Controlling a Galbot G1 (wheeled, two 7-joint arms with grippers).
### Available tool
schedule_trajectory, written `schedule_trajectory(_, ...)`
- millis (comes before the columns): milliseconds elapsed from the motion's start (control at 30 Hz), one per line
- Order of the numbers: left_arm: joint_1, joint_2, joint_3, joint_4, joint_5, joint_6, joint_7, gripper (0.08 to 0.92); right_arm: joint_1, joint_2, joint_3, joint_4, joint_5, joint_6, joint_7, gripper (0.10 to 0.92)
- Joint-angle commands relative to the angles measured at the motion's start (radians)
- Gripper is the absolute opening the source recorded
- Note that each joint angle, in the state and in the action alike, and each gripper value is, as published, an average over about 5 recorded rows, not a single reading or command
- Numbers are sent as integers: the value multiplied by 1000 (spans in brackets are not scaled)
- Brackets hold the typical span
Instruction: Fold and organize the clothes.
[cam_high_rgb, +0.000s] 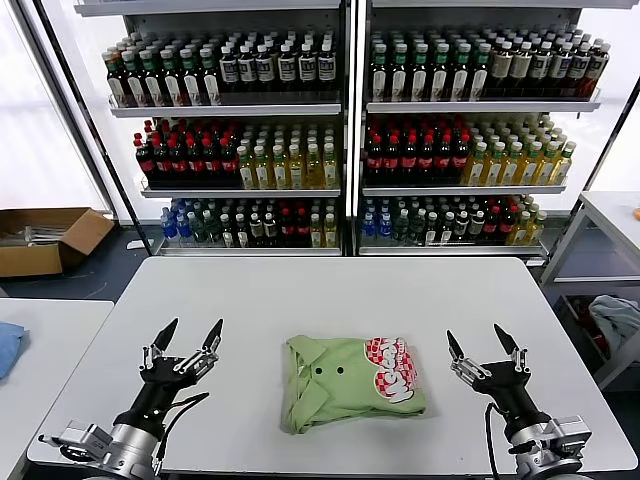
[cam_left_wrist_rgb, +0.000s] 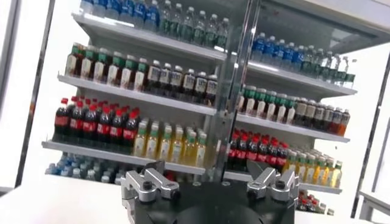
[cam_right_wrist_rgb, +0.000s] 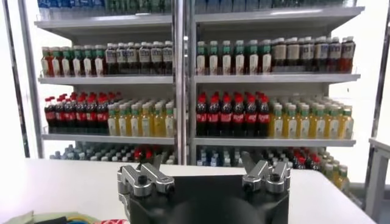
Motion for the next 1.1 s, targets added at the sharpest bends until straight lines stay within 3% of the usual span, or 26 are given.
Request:
schedule_trajectory(33,-3,-14,-63,0,13,-15,60,823,-40,43,52,21,-28,35,-42,823)
schedule_trajectory(1100,-32,46,-186,92,23,-29,97,823,-35,46,84,-8,-4,47,-43,823)
